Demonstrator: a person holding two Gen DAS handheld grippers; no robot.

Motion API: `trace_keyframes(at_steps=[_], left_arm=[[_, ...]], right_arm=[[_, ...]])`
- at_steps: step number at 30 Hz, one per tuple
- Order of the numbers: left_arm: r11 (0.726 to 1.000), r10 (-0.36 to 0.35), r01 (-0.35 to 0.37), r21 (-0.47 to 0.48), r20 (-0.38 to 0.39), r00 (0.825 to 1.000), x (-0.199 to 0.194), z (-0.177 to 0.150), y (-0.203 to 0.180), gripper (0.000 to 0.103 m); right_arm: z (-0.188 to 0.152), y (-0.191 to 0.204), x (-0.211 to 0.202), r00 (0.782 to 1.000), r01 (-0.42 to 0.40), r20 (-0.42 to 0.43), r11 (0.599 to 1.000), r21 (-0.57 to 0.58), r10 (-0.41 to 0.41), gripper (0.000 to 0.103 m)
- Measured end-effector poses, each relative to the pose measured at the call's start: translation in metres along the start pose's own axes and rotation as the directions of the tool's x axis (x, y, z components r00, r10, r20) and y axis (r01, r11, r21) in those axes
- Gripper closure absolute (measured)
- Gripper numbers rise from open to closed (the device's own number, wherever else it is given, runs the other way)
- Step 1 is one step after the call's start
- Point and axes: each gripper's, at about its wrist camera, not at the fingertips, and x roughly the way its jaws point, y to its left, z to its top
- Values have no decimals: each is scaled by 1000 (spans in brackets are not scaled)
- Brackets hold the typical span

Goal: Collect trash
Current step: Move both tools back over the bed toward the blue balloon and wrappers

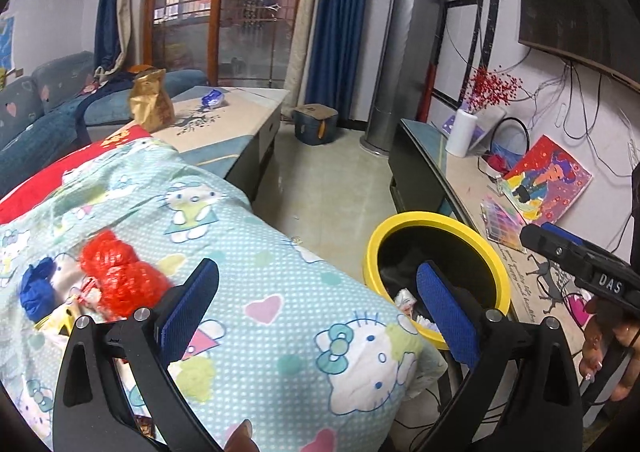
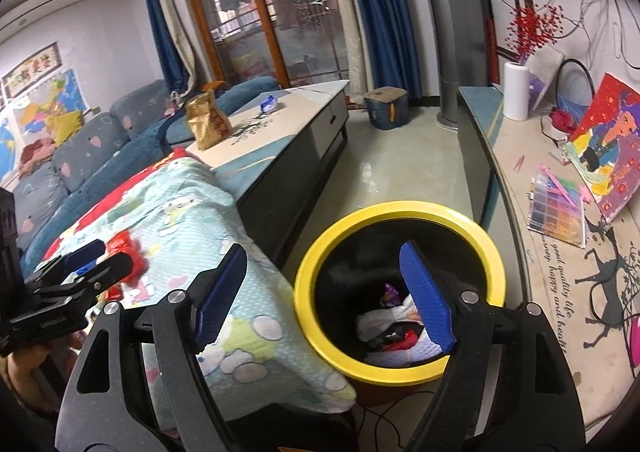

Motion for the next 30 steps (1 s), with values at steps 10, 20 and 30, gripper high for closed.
trace_keyframes(at_steps=[10, 20, 30], left_arm=[[999, 37, -36, -39, 25, 999, -17, -3, 21, 6], [990, 85, -81, -113, 35, 996, -28, -8, 60, 6], [962, 175, -163, -220, 39, 984, -41, -17, 123, 6]], right_arm=[[-5, 35, -3, 997, -79, -18, 995, -54, 78, 32], [-13, 66, 5, 987, -148, -68, 986, -83, 142, 31], [-31, 127, 22, 965, -238, -152, 955, -179, 212, 31]])
